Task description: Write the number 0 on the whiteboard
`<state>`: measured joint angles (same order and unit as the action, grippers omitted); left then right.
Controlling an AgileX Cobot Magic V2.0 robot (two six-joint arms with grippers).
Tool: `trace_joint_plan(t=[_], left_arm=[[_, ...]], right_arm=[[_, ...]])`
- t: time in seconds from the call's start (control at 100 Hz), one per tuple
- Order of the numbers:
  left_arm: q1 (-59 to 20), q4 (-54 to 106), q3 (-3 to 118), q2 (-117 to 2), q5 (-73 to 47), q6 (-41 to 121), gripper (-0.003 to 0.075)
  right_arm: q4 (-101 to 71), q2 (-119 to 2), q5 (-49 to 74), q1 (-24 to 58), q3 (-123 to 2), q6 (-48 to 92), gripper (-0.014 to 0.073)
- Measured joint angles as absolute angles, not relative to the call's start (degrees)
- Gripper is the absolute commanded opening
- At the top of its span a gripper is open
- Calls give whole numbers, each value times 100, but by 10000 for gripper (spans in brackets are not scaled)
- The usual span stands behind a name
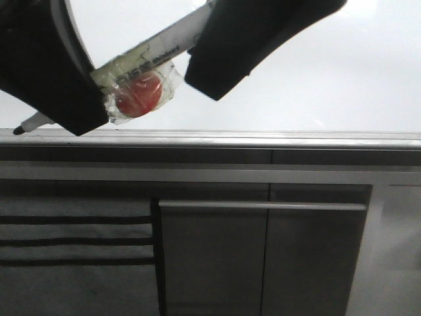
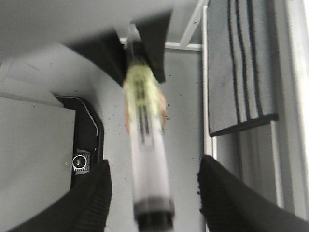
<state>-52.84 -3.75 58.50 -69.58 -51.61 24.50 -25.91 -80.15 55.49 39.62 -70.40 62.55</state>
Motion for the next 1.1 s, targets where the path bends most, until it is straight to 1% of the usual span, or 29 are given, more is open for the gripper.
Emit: trace_joint_plan(t=[0.64,0.69,0.79,0.89,1.1], left_arm=[[-5284,-472,5850,-6958,-5188,2489,-20],[-5284,-472,5850,-6958,-5188,2489,-20],[-5284,-472,5850,-6958,-5188,2489,-20],[-5284,-472,5850,-6958,-5188,2489,-20],[-5284,-485,5850,-6958,-5178,2489,-20]], right_arm=[[-2921,-8117,5402,3981,-7090,6300,358],[-2946,-8117,5370,3981,-7090,6300,330],[-2983,-8117,5357,3981,-7090,6300,231],[-2997,-8117,5357,3981,-7090,6300,155],[-3011,-8117,5368,3981,-7090,6300,101]])
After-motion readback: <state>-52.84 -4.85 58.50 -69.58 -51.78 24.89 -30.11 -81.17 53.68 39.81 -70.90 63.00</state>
